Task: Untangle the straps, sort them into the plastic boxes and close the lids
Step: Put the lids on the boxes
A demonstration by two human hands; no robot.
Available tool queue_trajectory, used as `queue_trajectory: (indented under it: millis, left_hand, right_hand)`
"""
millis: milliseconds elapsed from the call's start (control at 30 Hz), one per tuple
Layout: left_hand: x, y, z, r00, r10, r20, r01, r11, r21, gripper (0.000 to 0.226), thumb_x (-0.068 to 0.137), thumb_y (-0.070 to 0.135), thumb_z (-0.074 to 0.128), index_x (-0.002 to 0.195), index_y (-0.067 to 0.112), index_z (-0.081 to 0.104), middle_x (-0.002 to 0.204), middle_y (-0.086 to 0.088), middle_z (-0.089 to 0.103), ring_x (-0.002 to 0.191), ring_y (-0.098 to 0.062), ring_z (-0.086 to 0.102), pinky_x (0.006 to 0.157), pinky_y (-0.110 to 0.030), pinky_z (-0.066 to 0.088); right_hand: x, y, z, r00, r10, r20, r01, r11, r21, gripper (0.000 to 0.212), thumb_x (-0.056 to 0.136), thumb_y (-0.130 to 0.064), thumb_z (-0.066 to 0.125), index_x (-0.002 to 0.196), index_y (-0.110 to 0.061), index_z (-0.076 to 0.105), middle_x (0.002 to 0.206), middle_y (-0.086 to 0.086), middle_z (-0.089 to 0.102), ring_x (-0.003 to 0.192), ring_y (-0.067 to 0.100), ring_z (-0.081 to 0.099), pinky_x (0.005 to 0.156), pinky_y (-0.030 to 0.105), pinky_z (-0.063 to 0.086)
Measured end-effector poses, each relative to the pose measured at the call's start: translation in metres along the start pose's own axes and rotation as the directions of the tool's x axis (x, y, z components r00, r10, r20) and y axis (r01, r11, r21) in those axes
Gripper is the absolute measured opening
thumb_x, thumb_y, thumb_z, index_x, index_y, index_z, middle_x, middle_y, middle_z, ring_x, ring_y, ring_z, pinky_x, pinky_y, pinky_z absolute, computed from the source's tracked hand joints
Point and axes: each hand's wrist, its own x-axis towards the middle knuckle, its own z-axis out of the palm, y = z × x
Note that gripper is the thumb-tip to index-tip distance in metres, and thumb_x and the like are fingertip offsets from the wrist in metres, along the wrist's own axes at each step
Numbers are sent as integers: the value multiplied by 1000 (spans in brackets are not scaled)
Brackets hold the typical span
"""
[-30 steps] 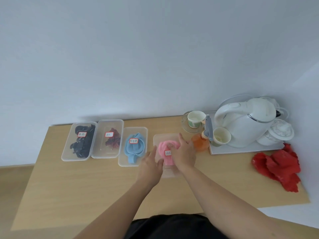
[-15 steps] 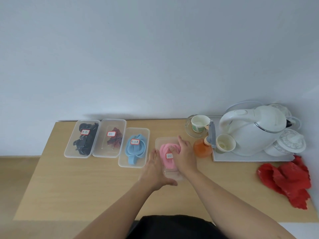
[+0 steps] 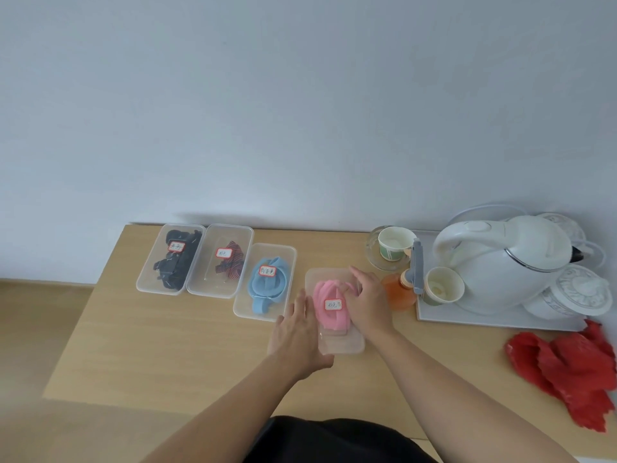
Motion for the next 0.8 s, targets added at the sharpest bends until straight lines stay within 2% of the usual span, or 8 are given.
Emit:
queue_trajectory:
  millis: [100, 200, 300, 367, 433, 500, 600, 800]
  left_hand:
    - [-1, -3, 2, 998, 55, -33, -56, 998, -20, 120, 71, 60, 69, 162, 17, 4, 169, -3, -6, 155, -21, 5, 118, -37, 34]
    - [-2, -2, 2, 992, 126, -9, -125, 989, 73, 110, 79, 57, 67, 161, 11, 9, 170, -7, 1, 158, -23, -2, 126, -37, 18]
    - [3, 0, -1, 984, 175, -20, -170, 973, 153, 97, 75, 52, 72, 149, 10, 27, 160, -11, 24, 155, -28, 12, 124, -37, 21]
    - [8, 2, -7, 981, 194, -7, -187, 951, 246, 114, 67, 55, 78, 154, 13, 17, 145, -11, 34, 136, -30, 34, 113, -37, 35]
    - [16, 7, -12, 978, 208, 15, -201, 918, 342, 130, 62, 63, 81, 157, 14, 8, 142, -14, 32, 122, -32, 39, 107, -39, 39]
    - [24, 12, -13, 976, 213, 48, -214, 896, 389, 136, 59, 69, 82, 158, 10, 9, 158, -20, 15, 137, -39, 28, 116, -45, 32]
    - [32, 15, -10, 977, 176, 121, -209, 902, 378, 146, 59, 76, 78, 159, 6, -2, 166, -24, -16, 154, -44, -13, 127, -51, 5]
    - [32, 16, -12, 975, 165, 152, -202, 941, 273, 151, 53, 76, 83, 160, 16, -5, 167, -19, -11, 154, -41, -13, 126, -45, 5]
  right_hand:
    - [4, -1, 2, 999, 23, -44, -22, 999, 35, 48, 94, -38, 68, 136, -18, 62, 123, 0, 64, 100, 9, 56, 87, 20, 39]
    - [5, -2, 4, 996, 47, -82, -40, 996, 85, 37, 97, -30, 65, 132, -18, 66, 125, -1, 68, 103, 11, 60, 88, 19, 39]
    - [2, -4, 8, 987, 75, -144, -56, 989, 133, 30, 101, -22, 58, 129, -16, 69, 126, 2, 70, 112, 16, 64, 91, 18, 40]
    - [1, -6, 10, 982, 98, -161, -73, 985, 154, 30, 102, -19, 56, 129, -16, 69, 127, 1, 70, 117, 17, 64, 95, 21, 43]
    - [2, -7, 9, 980, 119, -159, -96, 984, 148, 30, 102, -19, 56, 129, -16, 68, 128, 1, 70, 118, 17, 63, 97, 24, 45]
    - [5, -7, 7, 980, 132, -148, -110, 983, 147, 31, 102, -20, 55, 130, -16, 67, 128, 1, 70, 119, 18, 63, 97, 25, 46]
    - [8, -5, 5, 986, 114, -119, -98, 986, 137, 31, 103, -19, 55, 130, -16, 67, 129, 0, 69, 120, 18, 63, 97, 24, 45]
    - [7, 0, 8, 994, -25, -109, 29, 999, 34, 32, 104, -15, 51, 132, -13, 66, 131, 3, 68, 123, 20, 60, 96, 20, 41]
